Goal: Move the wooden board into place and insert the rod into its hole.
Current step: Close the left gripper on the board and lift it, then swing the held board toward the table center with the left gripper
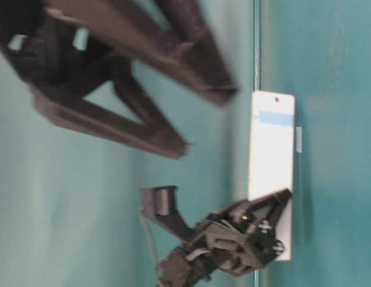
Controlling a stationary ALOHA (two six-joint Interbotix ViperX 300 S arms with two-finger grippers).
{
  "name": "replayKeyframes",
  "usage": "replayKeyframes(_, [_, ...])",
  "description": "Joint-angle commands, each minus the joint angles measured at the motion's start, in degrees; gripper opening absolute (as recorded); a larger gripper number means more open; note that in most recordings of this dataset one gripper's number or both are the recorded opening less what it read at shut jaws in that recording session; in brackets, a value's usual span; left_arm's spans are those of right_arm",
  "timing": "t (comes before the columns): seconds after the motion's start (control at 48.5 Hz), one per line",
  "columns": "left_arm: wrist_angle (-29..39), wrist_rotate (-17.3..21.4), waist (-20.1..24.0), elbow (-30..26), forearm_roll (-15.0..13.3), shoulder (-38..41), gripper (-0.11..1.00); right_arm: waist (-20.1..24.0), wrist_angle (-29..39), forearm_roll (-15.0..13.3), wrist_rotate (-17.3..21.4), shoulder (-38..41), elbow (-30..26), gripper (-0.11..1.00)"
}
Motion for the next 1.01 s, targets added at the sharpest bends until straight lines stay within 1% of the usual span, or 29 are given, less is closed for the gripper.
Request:
replayKeyframes(0.0, [1.2, -1.6, -1.4, -1.8, -0.2, -4.1, 0.21, -0.3, -0.2, -0.1, 0.1, -2.9, -1.5, 0.99])
replayKeyframes(0.062, [2.6, -3.2, -2.5, -2.1, -0.2, -5.2, 0.21, -0.4, -0.2, -0.1, 0.1, -3.9, -1.5, 0.99])
replayKeyframes(0.185, [5.4, -8.5, -5.6, -3.2, -0.2, -6.2, 0.21, -0.4, -0.1, -0.1, 0.2, -5.7, -1.5, 0.99])
replayKeyframes(0.35, [5.8, -15.3, -10.1, -5.1, -0.2, -5.4, 0.21, -0.9, 0.1, -0.1, 0.2, -7.4, -1.5, 0.99])
replayKeyframes(0.494, [5.5, -19.4, -13.4, -7.6, -0.2, -3.2, 0.21, -1.1, 1.3, -0.1, 0.2, -8.3, -1.5, 0.99])
replayKeyframes(0.577, [4.9, -20.7, -14.8, -9.5, -0.2, -1.5, 0.21, -1.1, 1.7, -0.1, 0.2, -9.1, -1.4, 0.99])
replayKeyframes(0.68, [4.5, -21.4, -16.3, -12.5, -0.2, 1.0, 0.21, -1.1, 1.9, -0.1, 0.2, -9.9, -1.5, 0.99])
replayKeyframes(0.989, [4.6, -21.4, -18.6, -23.3, -0.2, 9.8, 0.21, -1.1, 2.5, -0.1, 0.2, -11.2, -1.1, 0.99])
